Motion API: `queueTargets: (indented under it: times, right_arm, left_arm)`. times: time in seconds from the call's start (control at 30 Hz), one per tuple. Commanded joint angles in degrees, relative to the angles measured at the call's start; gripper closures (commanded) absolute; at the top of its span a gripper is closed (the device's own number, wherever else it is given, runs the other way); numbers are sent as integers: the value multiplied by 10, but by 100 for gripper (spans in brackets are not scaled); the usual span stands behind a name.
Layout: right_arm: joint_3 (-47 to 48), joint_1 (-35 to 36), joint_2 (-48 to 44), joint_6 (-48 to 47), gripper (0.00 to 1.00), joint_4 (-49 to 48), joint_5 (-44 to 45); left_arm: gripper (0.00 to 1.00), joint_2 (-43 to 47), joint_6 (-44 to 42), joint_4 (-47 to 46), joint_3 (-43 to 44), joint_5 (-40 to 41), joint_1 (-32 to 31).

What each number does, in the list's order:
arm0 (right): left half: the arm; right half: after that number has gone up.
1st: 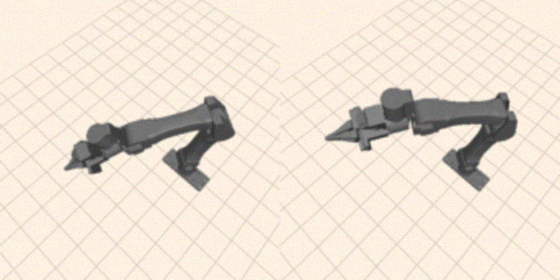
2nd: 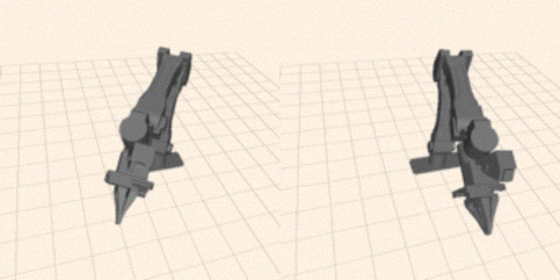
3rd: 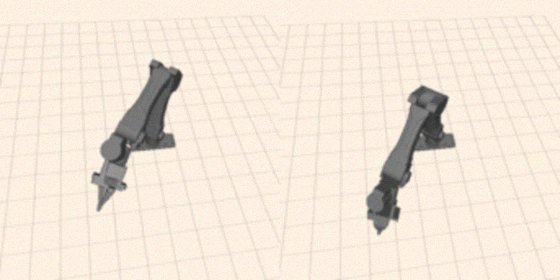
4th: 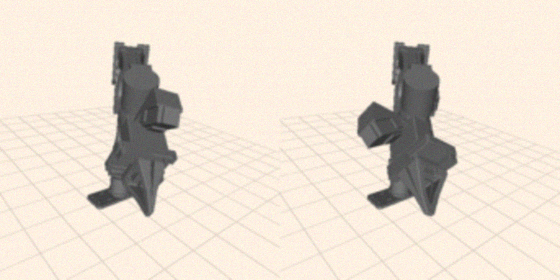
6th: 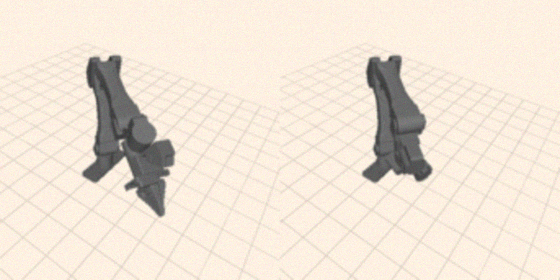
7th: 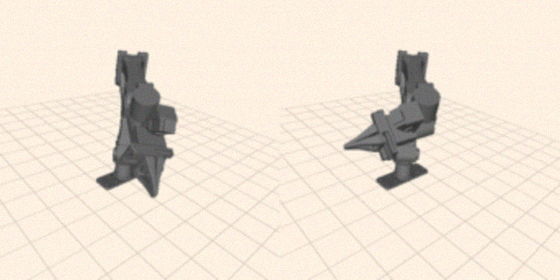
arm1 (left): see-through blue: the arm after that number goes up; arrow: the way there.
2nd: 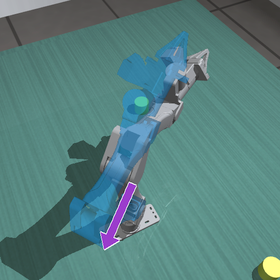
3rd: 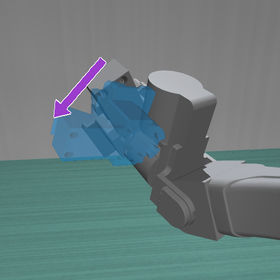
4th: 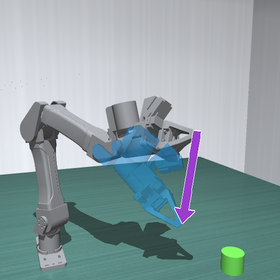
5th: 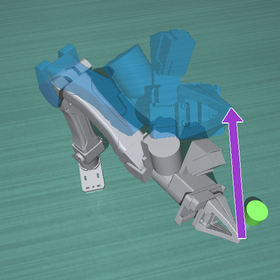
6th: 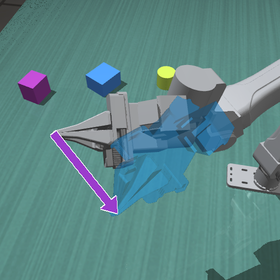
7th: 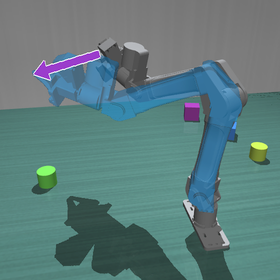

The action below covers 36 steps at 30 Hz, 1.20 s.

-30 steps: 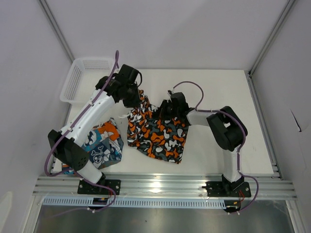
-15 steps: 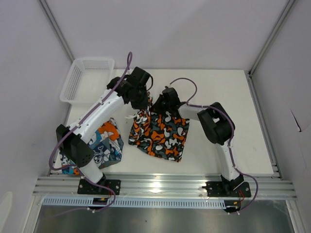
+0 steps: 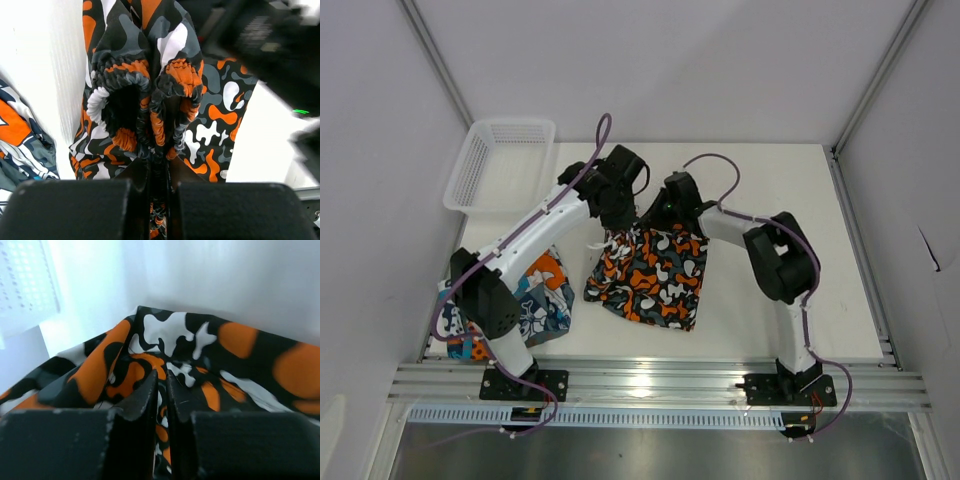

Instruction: Fold and stack the shorts

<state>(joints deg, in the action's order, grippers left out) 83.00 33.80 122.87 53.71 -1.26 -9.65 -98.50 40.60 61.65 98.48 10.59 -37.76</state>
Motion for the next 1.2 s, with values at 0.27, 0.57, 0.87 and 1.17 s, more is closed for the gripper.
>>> queueTargets:
  times: [0.27, 0.57, 0.87, 1.17]
  right_arm:
    - [-163, -82, -316, -121, 79, 102, 33]
    - [-292, -109, -366, -188, 82, 148, -12]
    - [-304, -104, -285, -189, 85, 122, -37]
    - [-280, -96, -234, -184, 86, 149, -20]
  left_arm:
    - [100, -39, 31, 0, 65, 53, -48]
    - [100, -82, 48, -10, 71, 94, -99]
    - [100, -107, 61, -58, 35, 121, -148]
    - [100, -154, 75, -86, 27, 122, -180]
